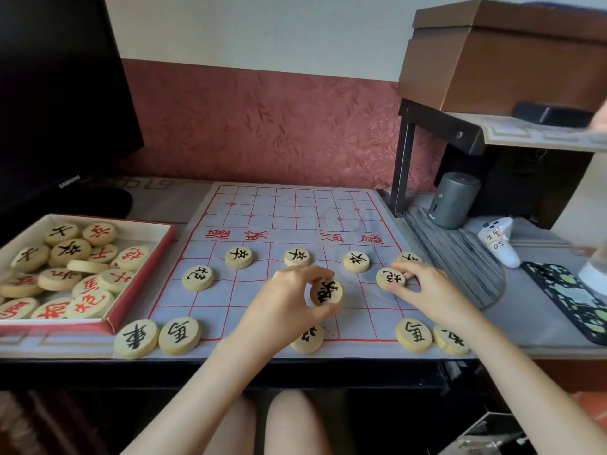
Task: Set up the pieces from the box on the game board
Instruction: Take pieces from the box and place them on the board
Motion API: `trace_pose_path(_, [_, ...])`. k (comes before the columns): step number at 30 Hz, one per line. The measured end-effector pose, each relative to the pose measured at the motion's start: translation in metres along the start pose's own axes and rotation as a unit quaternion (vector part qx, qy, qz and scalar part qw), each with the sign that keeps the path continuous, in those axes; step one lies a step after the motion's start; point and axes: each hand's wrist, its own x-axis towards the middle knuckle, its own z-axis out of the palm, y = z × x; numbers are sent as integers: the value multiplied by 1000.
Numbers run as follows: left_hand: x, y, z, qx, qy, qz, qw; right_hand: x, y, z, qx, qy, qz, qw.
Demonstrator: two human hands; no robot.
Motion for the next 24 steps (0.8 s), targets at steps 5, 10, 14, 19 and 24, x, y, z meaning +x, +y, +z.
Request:
trace_pose_path(5, [-2, 9, 10, -1, -20, 13, 1000, -2, 2, -1, 27, 20, -8, 999])
trace_pose_path(10, [-6, 24, 24, 7, -81, 52, 995, -5, -4, -6, 69, 35, -12, 997])
trace_pose_path(14, [-6, 33, 39, 28, -113, 69, 991, -7, -6, -6, 82, 44, -19, 995])
trace_pose_path(19, [-6, 32, 52, 28, -128, 79, 988, -9, -10, -4, 106, 43, -17, 993])
trace_pose_path(24, [-7, 30, 53, 22, -114, 96, 989, -15, -10, -1, 122, 34, -14, 992])
